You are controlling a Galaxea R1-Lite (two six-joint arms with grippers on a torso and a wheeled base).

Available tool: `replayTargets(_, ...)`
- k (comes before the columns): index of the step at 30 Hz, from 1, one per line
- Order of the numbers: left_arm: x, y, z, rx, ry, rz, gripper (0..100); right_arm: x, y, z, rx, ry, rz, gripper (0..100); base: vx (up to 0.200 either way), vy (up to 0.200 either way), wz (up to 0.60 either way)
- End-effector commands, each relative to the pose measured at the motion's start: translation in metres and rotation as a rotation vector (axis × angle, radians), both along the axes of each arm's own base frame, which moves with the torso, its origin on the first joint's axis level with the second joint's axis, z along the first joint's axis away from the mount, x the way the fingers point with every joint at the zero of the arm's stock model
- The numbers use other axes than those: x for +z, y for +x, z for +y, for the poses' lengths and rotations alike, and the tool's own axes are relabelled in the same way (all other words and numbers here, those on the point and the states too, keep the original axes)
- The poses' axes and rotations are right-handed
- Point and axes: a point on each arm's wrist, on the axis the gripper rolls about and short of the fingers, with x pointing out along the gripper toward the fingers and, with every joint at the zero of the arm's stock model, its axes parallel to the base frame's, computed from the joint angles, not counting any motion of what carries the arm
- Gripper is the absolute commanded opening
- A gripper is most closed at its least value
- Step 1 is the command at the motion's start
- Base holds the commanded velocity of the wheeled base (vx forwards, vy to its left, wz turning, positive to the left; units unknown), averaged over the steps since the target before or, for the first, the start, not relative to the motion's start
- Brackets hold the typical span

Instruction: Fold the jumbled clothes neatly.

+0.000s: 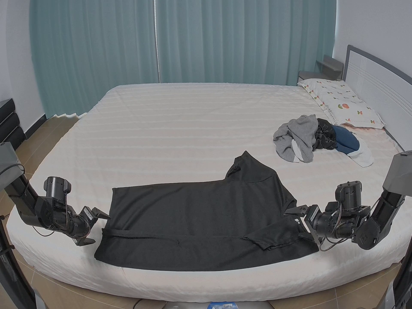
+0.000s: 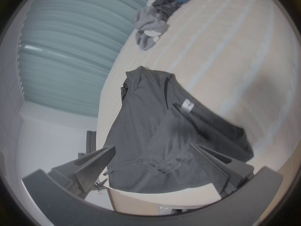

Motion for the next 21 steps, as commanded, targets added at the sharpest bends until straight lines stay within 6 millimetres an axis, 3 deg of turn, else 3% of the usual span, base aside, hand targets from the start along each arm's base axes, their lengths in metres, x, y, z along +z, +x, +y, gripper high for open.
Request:
replayTargets(1, 0.003, -0.005, 0.004, 0.007, -0.02, -0.008, 100, -0.011, -0.004, 0.016, -0.004, -0.009, 0.055, 100, 0.0, 0.0, 0.0)
replayTargets(6, 0.003, -0.005, 0.004, 0.007, -0.02, -0.008, 100, -0.024, -0.004, 0.022, -0.016, -0.03, 0.089, 100, 0.0, 0.0, 0.0)
replayTargets(21, 0.002, -0.006, 0.004, 0.004, -0.018, -0.006, 100, -0.03, 0.001, 0.034, -0.077, -0.064, 0.091, 100, 0.0, 0.0, 0.0)
